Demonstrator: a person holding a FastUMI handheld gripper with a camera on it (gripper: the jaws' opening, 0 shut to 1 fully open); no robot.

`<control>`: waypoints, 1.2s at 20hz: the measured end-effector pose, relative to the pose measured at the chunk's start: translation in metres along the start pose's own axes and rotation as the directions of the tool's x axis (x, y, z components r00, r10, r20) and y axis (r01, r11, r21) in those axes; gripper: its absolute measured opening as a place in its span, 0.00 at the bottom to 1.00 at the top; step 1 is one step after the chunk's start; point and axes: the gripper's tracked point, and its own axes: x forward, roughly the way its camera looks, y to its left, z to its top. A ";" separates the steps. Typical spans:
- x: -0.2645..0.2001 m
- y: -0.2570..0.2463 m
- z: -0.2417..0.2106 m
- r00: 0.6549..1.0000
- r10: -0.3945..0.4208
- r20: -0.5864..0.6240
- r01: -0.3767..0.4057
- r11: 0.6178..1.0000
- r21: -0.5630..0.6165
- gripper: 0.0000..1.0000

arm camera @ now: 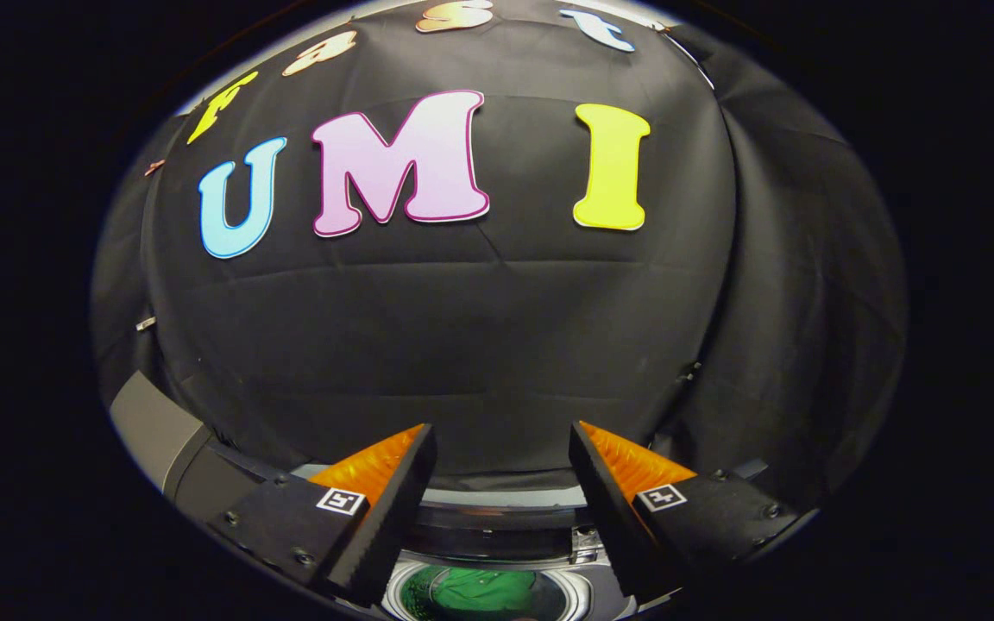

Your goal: Put the clothes into the washing machine and then close the washing machine lid.

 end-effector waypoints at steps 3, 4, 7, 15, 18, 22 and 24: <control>-0.013 0.002 -0.004 1.000 -0.001 -0.004 0.001 1.000 -0.006 0.98; -0.023 0.001 -0.008 1.000 0.000 -0.006 0.000 1.000 -0.006 0.98; -0.042 -0.002 -0.017 1.000 0.007 -0.002 -0.007 1.000 -0.009 0.98; -0.070 -0.001 -0.037 1.000 0.016 -0.013 -0.016 1.000 -0.009 0.98; -0.079 0.000 -0.045 0.999 0.022 -0.024 -0.022 1.000 -0.014 0.98; -0.089 -0.001 -0.057 0.998 0.021 -0.052 -0.021 1.000 -0.017 0.98; -0.096 0.000 -0.066 0.997 0.018 -0.075 -0.019 1.000 -0.016 0.98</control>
